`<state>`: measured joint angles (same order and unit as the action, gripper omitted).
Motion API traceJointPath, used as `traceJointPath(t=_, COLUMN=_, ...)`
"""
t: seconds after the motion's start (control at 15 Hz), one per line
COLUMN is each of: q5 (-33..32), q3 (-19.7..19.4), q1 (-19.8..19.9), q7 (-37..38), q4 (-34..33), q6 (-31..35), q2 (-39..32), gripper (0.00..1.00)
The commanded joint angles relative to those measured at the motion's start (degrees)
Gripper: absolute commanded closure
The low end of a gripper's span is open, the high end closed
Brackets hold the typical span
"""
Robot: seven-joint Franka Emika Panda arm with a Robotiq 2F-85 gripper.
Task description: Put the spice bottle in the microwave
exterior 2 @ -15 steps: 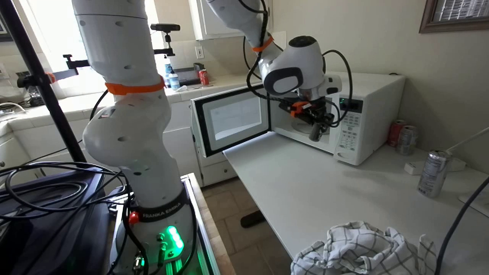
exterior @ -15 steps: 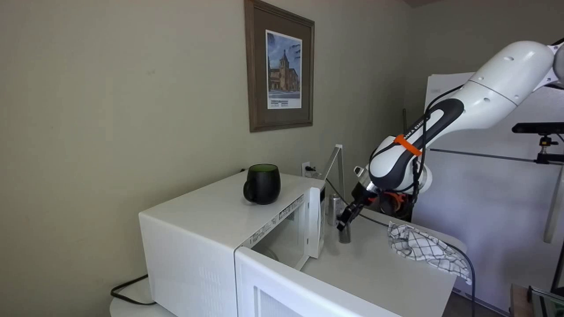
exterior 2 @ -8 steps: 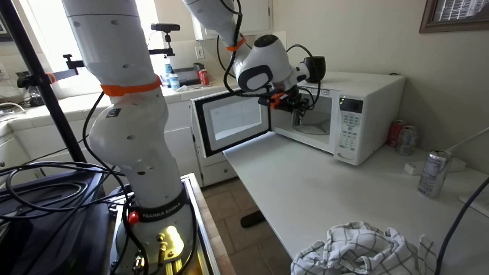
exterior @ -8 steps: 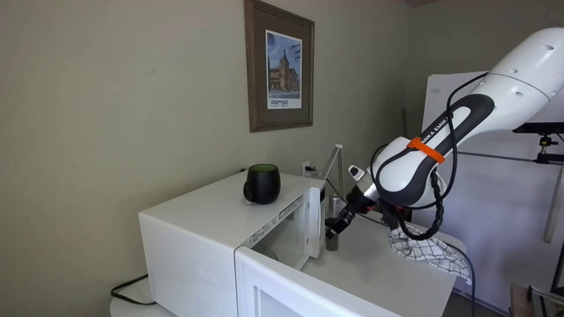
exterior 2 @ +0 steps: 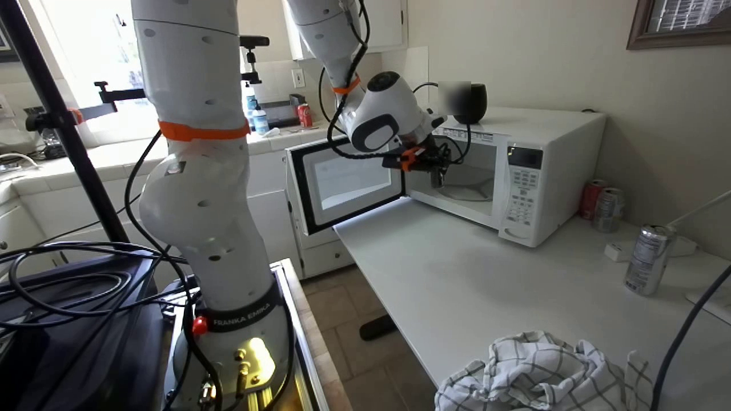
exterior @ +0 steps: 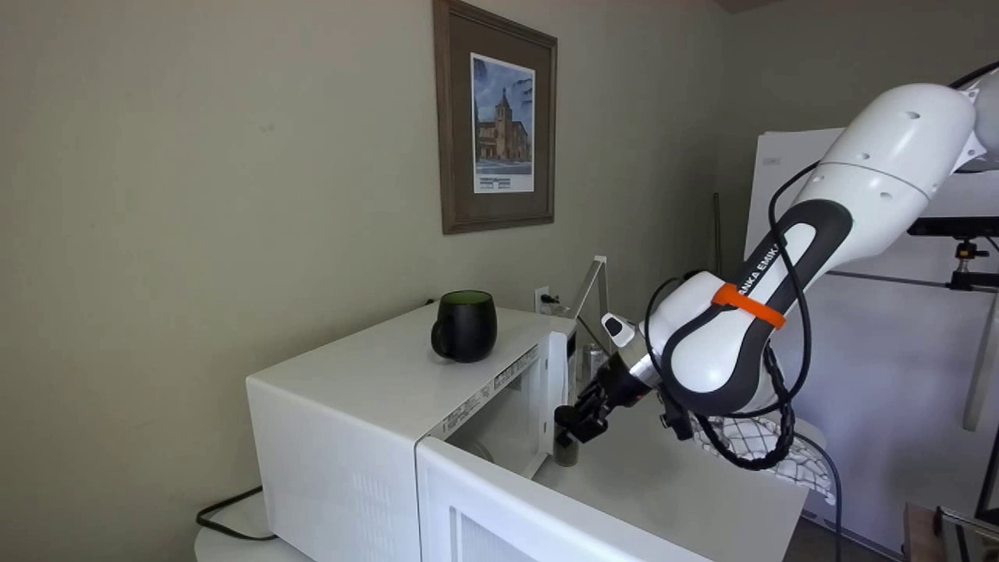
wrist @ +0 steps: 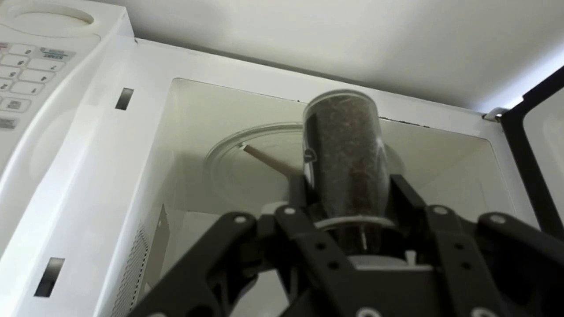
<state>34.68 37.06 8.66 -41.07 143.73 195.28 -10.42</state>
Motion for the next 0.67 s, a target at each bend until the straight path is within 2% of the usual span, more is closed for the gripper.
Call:
traceJointPath(t=0.0, q5=-4.5, q3=-2.3, q1=-1.2, q7=-4.2, q4=-5.9, q6=3.6, q2=-9.6, gripper=0.77)
traceJointPath(t=0.2, q5=-6.1, q3=-5.2, q1=-3.1, q7=-6.6, q4=-11.3, q6=3.1, q2=-13.8, gripper=0.77)
traceJointPath(t=0.27, q5=-4.9, q3=-3.5, q1=-1.5, q7=-4.6, q4=-7.1, q6=2.1, q2=-10.2, gripper=0.52)
traceJointPath(t=0.6, q5=-5.3, q3=-4.6, q1=-2.3, q7=-6.3, q4=-11.1, q6=2.1, q2=-13.5, gripper=0.52)
